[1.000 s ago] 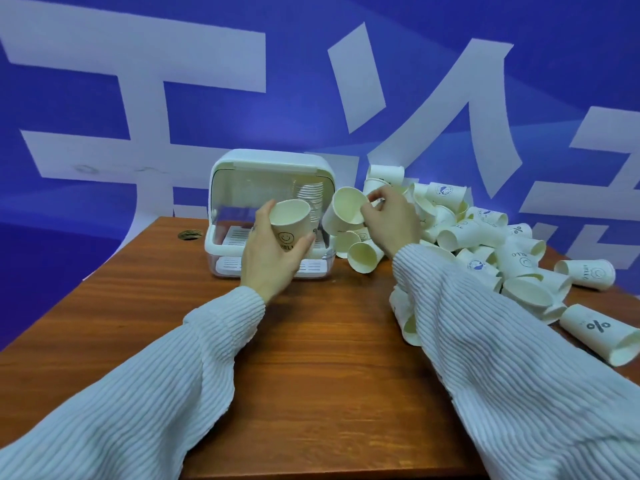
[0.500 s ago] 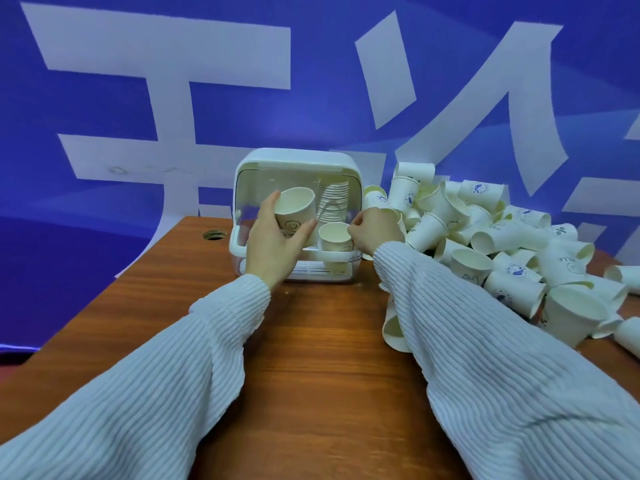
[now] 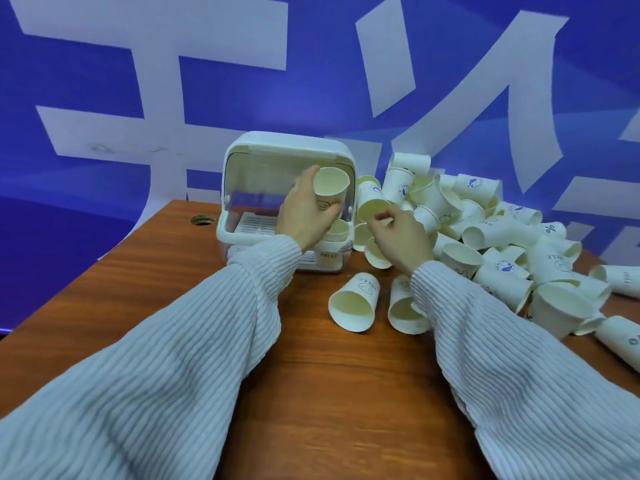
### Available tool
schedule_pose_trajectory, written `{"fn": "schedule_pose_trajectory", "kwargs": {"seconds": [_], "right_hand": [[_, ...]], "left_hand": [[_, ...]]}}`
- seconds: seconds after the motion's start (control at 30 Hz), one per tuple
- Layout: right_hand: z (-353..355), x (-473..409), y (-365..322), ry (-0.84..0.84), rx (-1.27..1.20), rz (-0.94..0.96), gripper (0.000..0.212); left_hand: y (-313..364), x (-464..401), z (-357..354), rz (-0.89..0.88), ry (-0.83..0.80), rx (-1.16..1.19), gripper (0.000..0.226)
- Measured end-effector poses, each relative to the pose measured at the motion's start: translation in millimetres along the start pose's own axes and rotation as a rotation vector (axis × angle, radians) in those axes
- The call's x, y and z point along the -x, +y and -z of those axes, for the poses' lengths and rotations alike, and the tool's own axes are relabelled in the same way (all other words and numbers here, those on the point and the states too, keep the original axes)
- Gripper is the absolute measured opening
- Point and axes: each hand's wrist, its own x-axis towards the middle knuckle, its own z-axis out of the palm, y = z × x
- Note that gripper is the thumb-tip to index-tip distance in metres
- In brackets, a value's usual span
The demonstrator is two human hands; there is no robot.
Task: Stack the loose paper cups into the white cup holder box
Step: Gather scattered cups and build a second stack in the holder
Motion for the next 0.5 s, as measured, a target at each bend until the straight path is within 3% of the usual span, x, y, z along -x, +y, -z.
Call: {"fn": "schedule_pose_trajectory", "kwargs": {"seconds": [0.17,0.23,0.4,0.5], "right_hand": [[23,4,13,0.028,-0.058,-0.051,0.038],[29,4,17,0.028,-0.082,-0.066,0.036],[37,9,25,-0.056,-0.079,-0.014,0.024],[50,16,24,-0.196,0.012,0.089,0.018]], "left_hand": [[-7,-1,-14,0.116,-0.273,-0.195,0.070],[-13,3,-17,0.130,-0.336,-0.282,0.075],[-17,9,-10,0.011,-0.432,-0.639,0.076],[-10,15,-4,-0.057,-0.437,-0.548,0.073]]}}
